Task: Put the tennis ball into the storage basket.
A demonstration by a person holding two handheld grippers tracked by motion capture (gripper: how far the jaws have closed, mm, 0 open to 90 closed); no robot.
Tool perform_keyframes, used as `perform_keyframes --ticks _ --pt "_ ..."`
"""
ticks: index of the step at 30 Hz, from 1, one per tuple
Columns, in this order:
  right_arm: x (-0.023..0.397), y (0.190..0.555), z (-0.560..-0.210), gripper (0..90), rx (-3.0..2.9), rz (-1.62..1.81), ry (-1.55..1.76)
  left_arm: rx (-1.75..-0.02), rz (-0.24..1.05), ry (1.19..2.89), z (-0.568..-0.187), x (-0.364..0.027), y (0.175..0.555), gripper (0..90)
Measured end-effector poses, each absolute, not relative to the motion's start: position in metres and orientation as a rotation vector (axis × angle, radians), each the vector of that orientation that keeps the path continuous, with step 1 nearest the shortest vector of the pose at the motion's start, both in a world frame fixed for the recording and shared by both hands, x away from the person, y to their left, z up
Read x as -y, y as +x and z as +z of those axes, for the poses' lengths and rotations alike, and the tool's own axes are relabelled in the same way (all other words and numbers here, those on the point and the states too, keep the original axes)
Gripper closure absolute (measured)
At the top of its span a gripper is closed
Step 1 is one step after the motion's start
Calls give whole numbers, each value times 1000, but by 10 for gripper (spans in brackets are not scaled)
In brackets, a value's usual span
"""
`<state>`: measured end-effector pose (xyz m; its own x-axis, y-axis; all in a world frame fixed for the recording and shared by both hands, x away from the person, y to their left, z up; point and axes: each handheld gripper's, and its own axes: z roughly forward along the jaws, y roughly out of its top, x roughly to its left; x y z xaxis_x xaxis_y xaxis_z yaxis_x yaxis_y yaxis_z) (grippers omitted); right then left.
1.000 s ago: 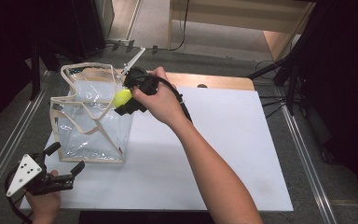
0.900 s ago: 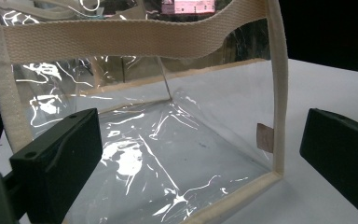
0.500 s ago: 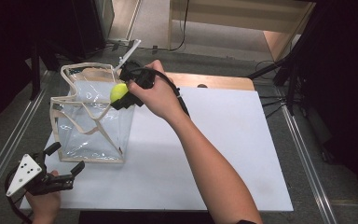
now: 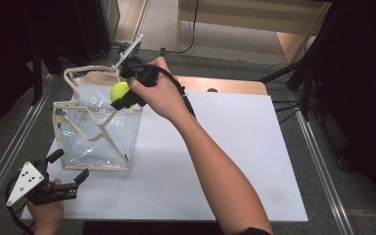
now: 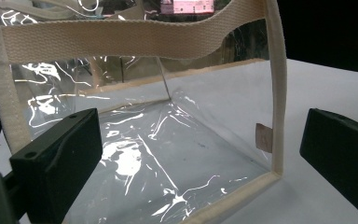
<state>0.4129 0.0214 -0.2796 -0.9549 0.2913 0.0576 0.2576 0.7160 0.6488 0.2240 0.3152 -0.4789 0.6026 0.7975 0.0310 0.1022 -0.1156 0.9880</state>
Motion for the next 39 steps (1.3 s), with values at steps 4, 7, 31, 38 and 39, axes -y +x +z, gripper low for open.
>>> perform_keyframes --ticks 4,7,31,38,39 --pt "-26 414 -277 238 -2867 1080 455 -769 705 1603 -479 -315 224 0" --pt "-30 416 -276 238 -2868 1085 435 -769 705 1599 -479 -315 224 0" --pt "-58 421 -274 238 -2888 1070 409 -764 703 1601 -479 -315 224 0" --pt "-66 422 -277 238 -2897 1067 395 -764 702 1600 -479 -315 224 0" --pt "-67 422 -278 238 -2897 1067 396 -763 702 1601 -479 -315 224 0"
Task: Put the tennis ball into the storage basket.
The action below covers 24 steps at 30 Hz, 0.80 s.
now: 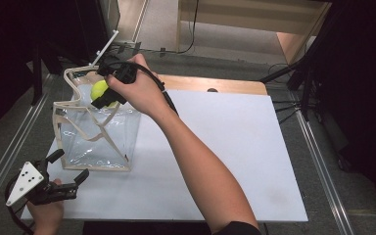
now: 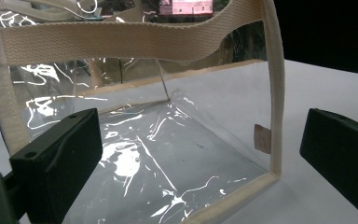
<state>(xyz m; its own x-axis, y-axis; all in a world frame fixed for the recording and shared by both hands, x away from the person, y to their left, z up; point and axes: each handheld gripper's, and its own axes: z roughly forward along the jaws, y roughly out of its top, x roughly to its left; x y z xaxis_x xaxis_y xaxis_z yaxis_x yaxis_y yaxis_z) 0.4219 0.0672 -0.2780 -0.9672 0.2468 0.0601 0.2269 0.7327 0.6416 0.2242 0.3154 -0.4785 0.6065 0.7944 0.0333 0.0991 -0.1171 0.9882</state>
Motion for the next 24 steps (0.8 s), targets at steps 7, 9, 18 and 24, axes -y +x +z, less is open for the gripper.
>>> perform_keyframes --ticks 7,9,18,24 --pt "-74 424 -285 238 -2913 1043 391 -763 702 1600 -478 -316 224 0" --pt "-76 424 -287 238 -2917 1042 386 -763 701 1600 -478 -316 224 0" --pt "-81 424 -298 238 -2940 982 380 -765 700 1602 -478 -316 224 0" --pt "-80 425 -307 237 -2958 948 388 -764 702 1603 -478 -316 224 0"
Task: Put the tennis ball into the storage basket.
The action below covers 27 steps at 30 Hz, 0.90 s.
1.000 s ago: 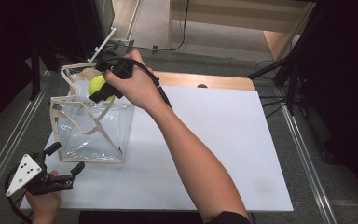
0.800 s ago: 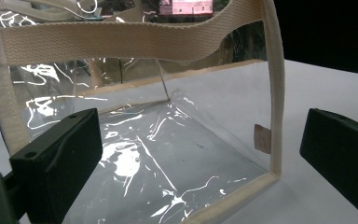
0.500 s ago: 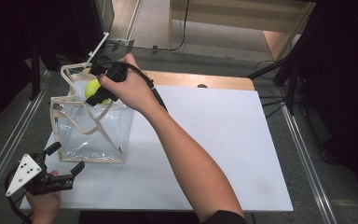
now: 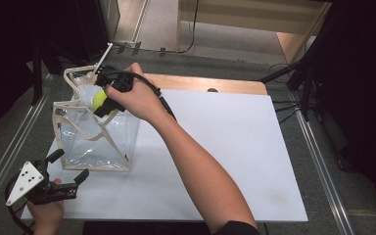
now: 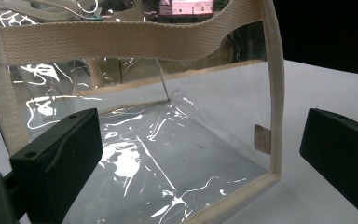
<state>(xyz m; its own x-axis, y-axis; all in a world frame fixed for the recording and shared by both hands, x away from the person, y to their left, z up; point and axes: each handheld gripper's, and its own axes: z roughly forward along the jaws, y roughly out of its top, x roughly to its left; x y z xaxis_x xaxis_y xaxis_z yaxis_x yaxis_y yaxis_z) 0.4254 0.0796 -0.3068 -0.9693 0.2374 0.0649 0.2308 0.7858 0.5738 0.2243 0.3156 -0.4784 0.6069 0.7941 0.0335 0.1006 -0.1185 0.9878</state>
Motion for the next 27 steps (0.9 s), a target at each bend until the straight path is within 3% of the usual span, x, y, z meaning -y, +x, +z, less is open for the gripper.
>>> perform_keyframes --ticks 8,14,18,20,27 --pt "-80 423 -313 221 -2993 848 397 -765 702 1602 -479 -315 224 0" --pt "-74 419 -308 101 -2953 876 393 -766 703 1604 -478 -315 224 0" --pt "-65 416 -302 82 -2892 943 414 -765 702 1603 -478 -315 224 0" --pt "-61 414 -300 7 -2866 966 427 -764 702 1603 -478 -315 224 0" --pt "-45 408 -294 0 -2803 1000 464 -767 702 1604 -479 -314 224 0"
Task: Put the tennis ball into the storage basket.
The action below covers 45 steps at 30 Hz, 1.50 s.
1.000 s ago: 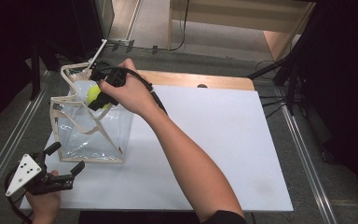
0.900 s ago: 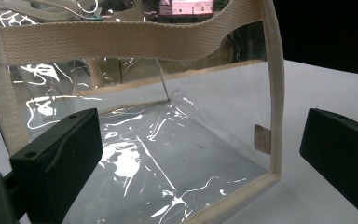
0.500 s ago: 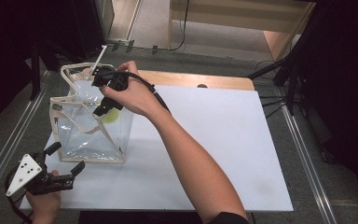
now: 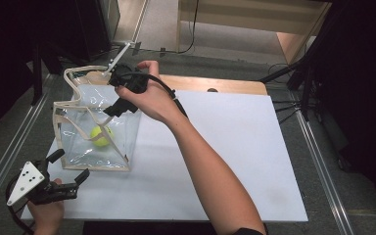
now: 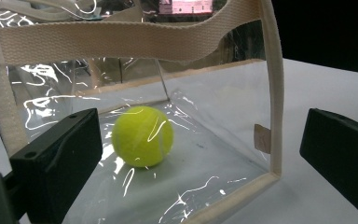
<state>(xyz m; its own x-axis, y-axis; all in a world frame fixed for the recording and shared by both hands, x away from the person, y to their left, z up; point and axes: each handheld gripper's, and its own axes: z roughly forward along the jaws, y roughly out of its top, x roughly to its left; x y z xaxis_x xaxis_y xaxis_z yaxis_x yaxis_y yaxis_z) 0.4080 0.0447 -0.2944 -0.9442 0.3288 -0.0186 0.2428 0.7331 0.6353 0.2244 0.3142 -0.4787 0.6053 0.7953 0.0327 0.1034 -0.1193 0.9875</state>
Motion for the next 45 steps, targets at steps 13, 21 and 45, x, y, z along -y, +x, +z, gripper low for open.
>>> perform_keyframes --ticks 13,21,45 --pt "-17 403 -305 0 -2768 1037 543 -766 705 1608 -479 -314 224 0" --pt "-4 400 -321 0 -2757 1042 573 -767 705 1612 -479 -314 224 0" --pt "33 391 -377 0 -2713 1066 661 -767 703 1610 -479 -314 224 0"
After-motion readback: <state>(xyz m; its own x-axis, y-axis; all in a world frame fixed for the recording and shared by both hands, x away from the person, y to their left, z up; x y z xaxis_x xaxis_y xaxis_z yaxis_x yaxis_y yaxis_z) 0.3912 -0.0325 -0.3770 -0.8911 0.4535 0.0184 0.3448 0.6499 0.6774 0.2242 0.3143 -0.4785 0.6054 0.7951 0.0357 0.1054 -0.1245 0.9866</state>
